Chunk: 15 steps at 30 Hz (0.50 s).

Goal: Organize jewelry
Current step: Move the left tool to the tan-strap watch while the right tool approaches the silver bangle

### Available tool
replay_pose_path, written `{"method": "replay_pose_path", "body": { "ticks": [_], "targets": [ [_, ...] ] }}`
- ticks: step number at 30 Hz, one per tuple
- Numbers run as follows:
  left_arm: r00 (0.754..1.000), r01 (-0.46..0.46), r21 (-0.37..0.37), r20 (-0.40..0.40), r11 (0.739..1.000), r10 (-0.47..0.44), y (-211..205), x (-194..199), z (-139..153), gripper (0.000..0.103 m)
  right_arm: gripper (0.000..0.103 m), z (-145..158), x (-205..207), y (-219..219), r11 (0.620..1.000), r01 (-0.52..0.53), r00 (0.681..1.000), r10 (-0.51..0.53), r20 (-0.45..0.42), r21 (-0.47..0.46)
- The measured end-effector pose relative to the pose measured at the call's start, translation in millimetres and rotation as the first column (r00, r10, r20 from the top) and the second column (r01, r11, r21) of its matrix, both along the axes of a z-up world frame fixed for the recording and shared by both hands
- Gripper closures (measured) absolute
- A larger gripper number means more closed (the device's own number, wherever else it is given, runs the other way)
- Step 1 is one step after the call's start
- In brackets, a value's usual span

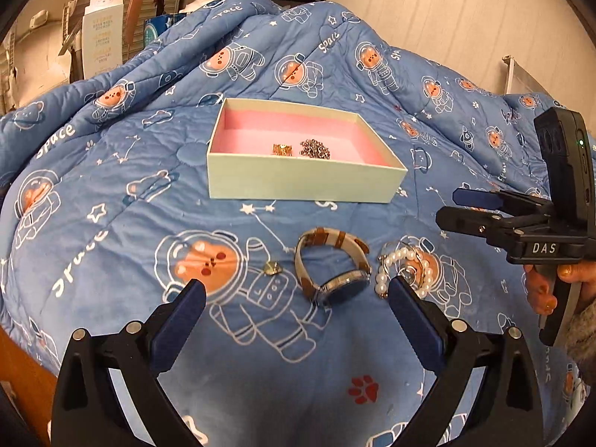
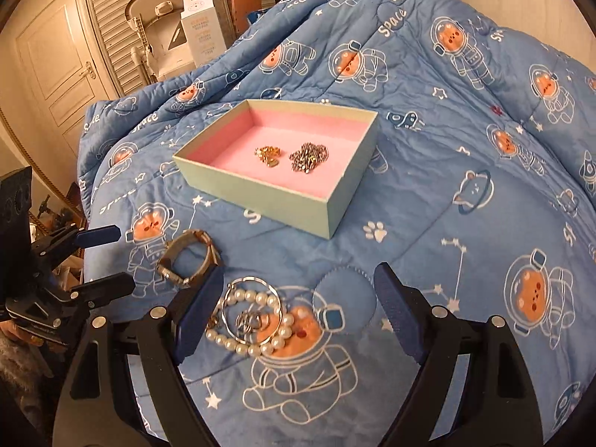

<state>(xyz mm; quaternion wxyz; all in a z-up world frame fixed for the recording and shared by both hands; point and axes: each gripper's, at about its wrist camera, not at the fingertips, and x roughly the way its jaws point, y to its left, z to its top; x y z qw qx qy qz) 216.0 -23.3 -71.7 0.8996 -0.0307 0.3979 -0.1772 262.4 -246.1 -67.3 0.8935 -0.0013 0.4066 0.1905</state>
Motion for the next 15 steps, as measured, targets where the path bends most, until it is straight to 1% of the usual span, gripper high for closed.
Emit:
{"method": "replay_pose_path", "body": {
  "ticks": [3, 6, 10, 15],
  "targets": [
    [1.000, -0.025, -0.012, -0.015, 1.000, 0.025, 2, -7, -6, 0.007, 0.021, -10, -14, 2, 1.000, 0.005, 1.000, -0.005, -0.016, -0.003],
    [0.999, -0.045, -0.004, -0.009, 0.999, 0.045, 1, -14, -9, 0.007, 0.021, -17, -24, 4, 1.000, 0.015, 0.999, -0.015, -0.029, 0.008],
    [0.997, -0.071, 0.014, -0.002, 0.997, 0.071, -2, -21, -14, 0.007, 0.021, -24, -34, 9, 1.000, 0.030, 0.999, -0.030, -0.032, 0.008],
    [0.997, -0.076, 0.040, 0.007, 0.996, 0.075, -10, -26, -19, 0.008, 0.021, -30, -40, 15, 0.999, 0.045, 0.998, -0.044, -0.043, 0.026]
  ]
}}
